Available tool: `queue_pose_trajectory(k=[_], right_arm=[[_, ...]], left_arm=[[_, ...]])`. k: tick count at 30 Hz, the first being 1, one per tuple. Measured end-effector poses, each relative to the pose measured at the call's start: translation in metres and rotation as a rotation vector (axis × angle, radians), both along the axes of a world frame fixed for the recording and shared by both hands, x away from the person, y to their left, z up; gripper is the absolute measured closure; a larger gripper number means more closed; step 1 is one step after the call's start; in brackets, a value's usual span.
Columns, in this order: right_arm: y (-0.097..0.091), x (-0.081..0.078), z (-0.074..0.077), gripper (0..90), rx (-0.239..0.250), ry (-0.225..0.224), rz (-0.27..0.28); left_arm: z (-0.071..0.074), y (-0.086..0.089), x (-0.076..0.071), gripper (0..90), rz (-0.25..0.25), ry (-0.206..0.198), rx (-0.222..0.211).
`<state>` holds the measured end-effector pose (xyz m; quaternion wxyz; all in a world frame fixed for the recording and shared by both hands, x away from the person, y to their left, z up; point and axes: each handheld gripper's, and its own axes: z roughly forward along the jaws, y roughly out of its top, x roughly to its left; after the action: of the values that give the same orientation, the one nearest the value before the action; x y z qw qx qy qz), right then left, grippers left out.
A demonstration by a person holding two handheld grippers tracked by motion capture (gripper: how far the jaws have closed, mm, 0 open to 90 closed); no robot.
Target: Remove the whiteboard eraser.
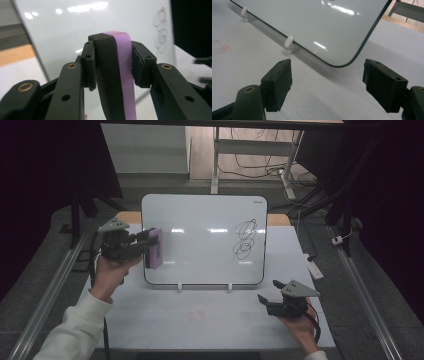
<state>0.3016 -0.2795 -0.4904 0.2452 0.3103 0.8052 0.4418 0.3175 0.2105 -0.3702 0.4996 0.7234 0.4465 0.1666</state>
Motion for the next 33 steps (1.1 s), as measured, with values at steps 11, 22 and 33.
queue_pose_trajectory(k=[11,22,33], right_arm=[[0.004,-0.001,0.003,24.0,0.011,-0.002,-0.004],[0.013,-0.004,0.003,24.3,0.033,0.007,0.019],[0.029,-0.009,0.006,25.3,0.063,0.03,0.055]], left_arm=[[-0.034,-0.03,-0.008,59.0,-0.106,0.022,-0.031],[-0.061,-0.056,-0.01,59.0,-0.176,0.053,0.012],[-0.076,-0.091,-0.009,58.9,-0.241,0.076,0.044]])
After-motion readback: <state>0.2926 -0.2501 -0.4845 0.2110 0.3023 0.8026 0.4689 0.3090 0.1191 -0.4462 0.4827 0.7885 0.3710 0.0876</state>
